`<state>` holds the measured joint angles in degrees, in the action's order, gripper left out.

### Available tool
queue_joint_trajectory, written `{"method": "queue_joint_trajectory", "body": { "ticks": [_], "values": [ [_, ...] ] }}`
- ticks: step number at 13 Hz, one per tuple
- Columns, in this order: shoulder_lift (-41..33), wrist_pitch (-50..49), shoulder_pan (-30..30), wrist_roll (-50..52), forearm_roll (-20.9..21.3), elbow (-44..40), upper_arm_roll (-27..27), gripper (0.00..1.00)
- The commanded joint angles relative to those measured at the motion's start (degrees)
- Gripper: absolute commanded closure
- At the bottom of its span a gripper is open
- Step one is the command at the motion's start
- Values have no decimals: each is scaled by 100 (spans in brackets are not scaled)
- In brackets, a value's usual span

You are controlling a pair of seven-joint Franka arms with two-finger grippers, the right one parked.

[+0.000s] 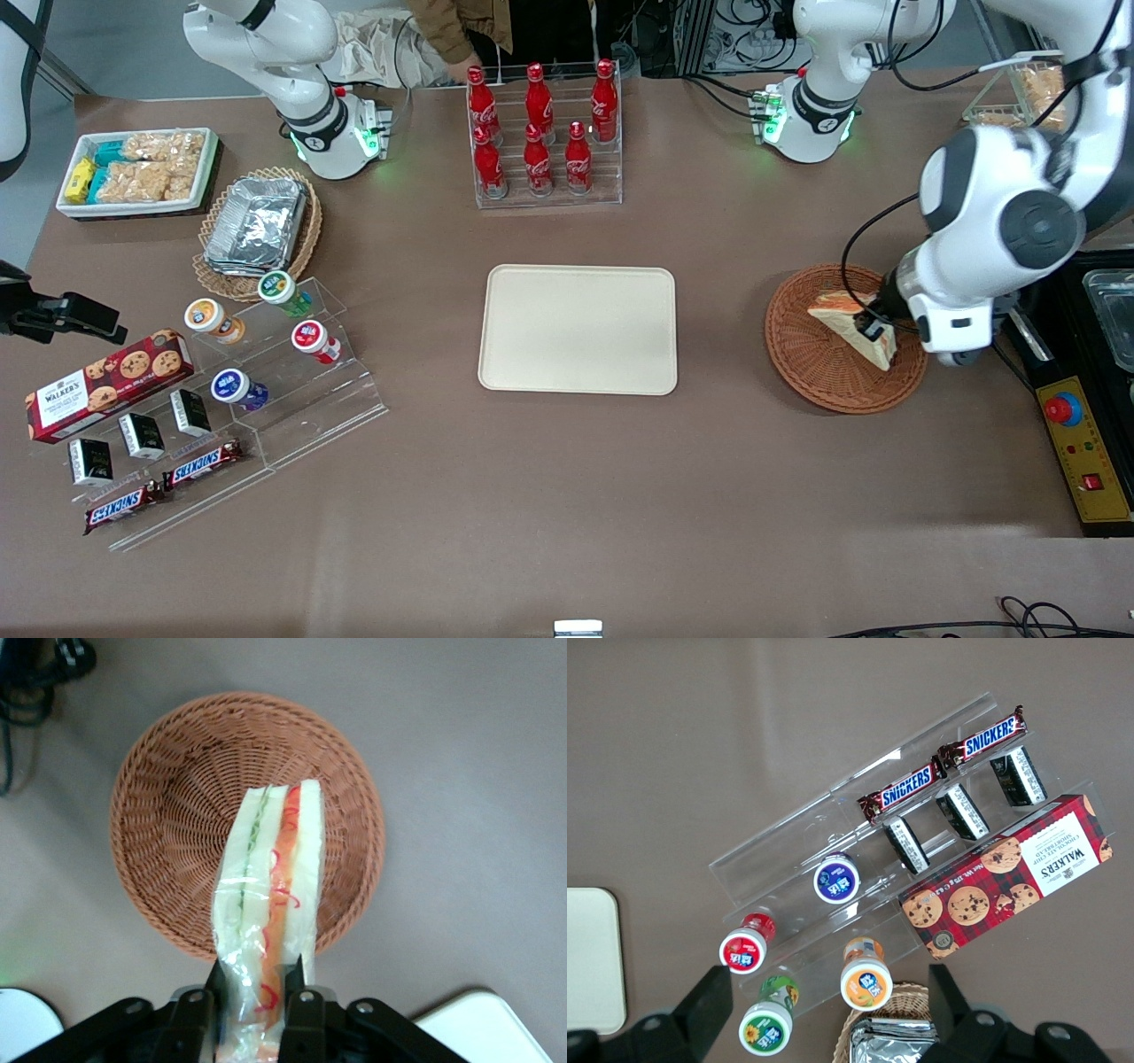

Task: Place sandwich from basket to tray
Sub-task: 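Lift the sandwich and carry it toward the cream tray, then lower the sandwich onto the tray and open the left gripper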

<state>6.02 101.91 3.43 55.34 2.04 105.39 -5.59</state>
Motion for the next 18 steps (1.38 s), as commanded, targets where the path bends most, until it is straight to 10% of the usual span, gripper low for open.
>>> {"method": "queue_joint_trajectory", "body": {
  "ticks": [1, 9, 18],
  "values": [
    [478, -1003, 52, -864, 77, -1341, 14, 100],
    [891, -1367, 806, -2010, 376, -1618, -741, 100],
    [2613, 539, 2362, -1719, 613, -1600, -768, 97]
  ]
}}
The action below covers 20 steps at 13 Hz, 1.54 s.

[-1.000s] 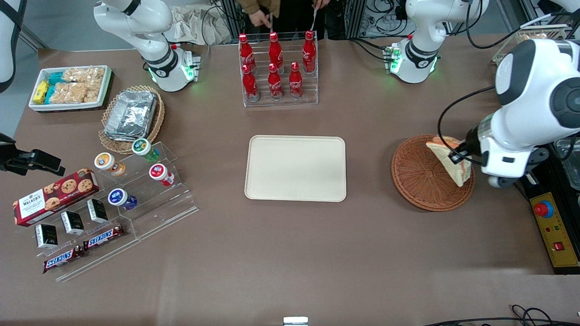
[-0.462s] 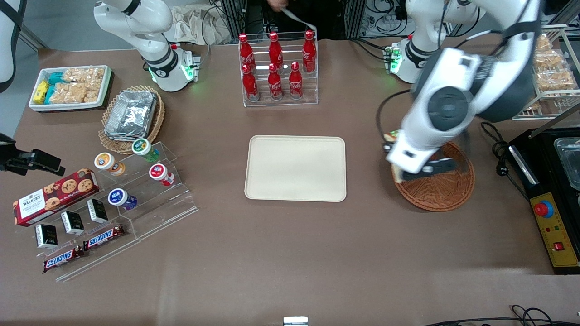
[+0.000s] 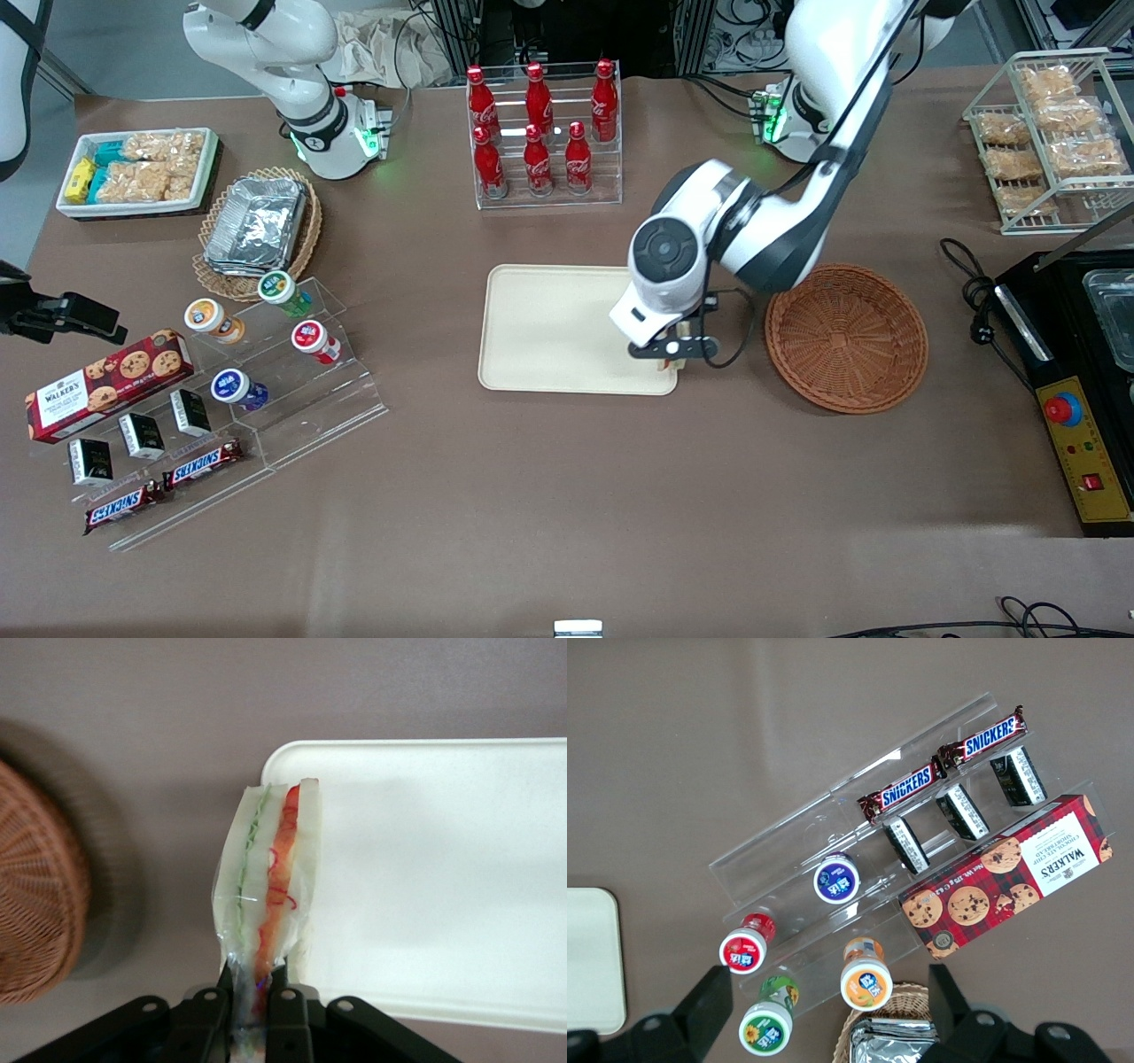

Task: Place sandwich from basket to tray
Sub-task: 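Lower the sandwich onto the tray and open the left gripper, then raise the left gripper and withdraw it from the tray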

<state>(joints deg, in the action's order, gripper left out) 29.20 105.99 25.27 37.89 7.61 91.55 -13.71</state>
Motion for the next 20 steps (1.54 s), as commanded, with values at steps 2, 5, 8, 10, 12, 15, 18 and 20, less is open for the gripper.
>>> {"method": "queue_joint_trajectory", "body": {
  "ticks": [2, 5, 8, 10, 12, 15, 18, 20],
  "values": [
    [568, 518, 285, 244, 135, -182, 52, 97],
    [675, 633, 381, 368, 144, -103, 61, 96],
    [684, 836, 382, 368, 353, 73, 70, 0],
    [570, 626, 338, 351, 399, 56, 79, 0],
    [281, 213, 251, 263, 416, -14, 114, 0],
    [-237, -147, -205, 27, 416, -14, 105, 0],
    [-730, -508, -969, -938, 416, -6, 105, 0],
    [-924, -544, -1409, -1387, 416, -14, 105, 0]
  ]
}}
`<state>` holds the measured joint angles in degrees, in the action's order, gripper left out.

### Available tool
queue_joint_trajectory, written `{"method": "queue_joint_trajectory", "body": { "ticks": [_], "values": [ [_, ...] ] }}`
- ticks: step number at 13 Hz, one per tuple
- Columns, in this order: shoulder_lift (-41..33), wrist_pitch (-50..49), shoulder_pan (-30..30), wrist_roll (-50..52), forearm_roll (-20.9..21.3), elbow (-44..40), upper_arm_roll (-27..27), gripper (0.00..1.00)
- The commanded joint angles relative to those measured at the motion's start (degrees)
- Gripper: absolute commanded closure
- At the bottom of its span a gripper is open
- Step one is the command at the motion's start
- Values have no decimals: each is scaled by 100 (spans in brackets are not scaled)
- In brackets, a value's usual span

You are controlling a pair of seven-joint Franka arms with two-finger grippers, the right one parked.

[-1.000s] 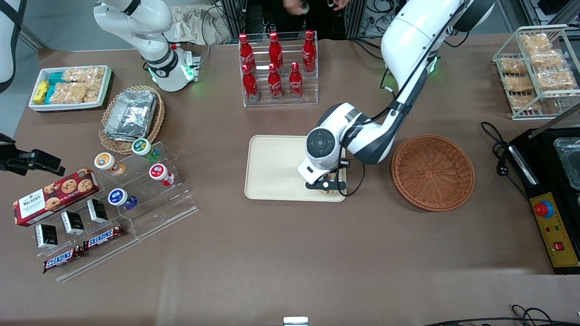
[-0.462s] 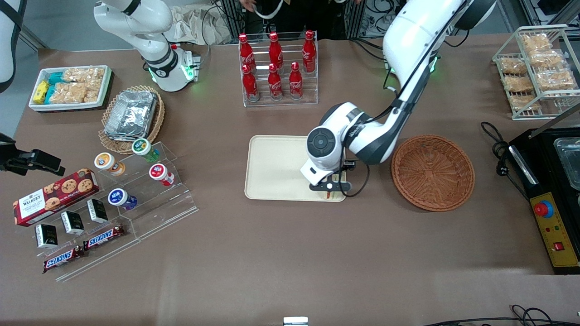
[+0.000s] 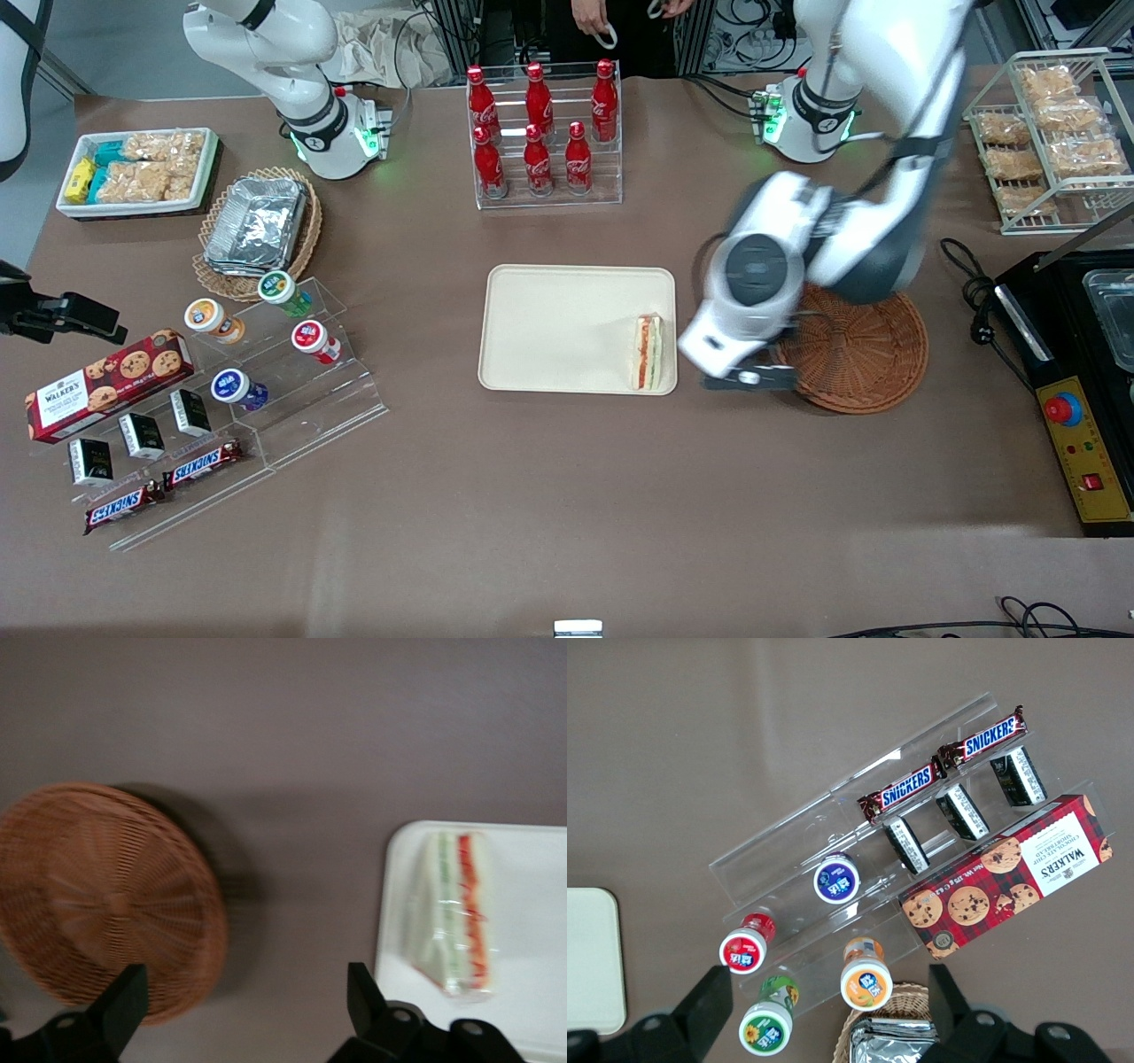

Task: Place sandwich from basket to tray
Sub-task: 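Raise the left gripper and withdraw it from the tray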

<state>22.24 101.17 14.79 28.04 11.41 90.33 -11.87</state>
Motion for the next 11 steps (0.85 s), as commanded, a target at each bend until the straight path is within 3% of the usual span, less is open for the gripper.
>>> {"method": "queue_joint_trajectory", "body": {
  "ticks": [1, 4, 5, 7, 11],
  "values": [
    [-342, -80, -546, -683, 37, 108, -79, 0],
    [-703, -150, -1118, -1825, -86, 82, -18, 0],
    [-800, -159, -1066, -1924, -156, 73, 270, 0],
    [-923, -177, -961, -2160, -752, -67, 815, 0],
    [-898, -449, -890, -3286, -1227, -884, 1344, 0]
  ]
}}
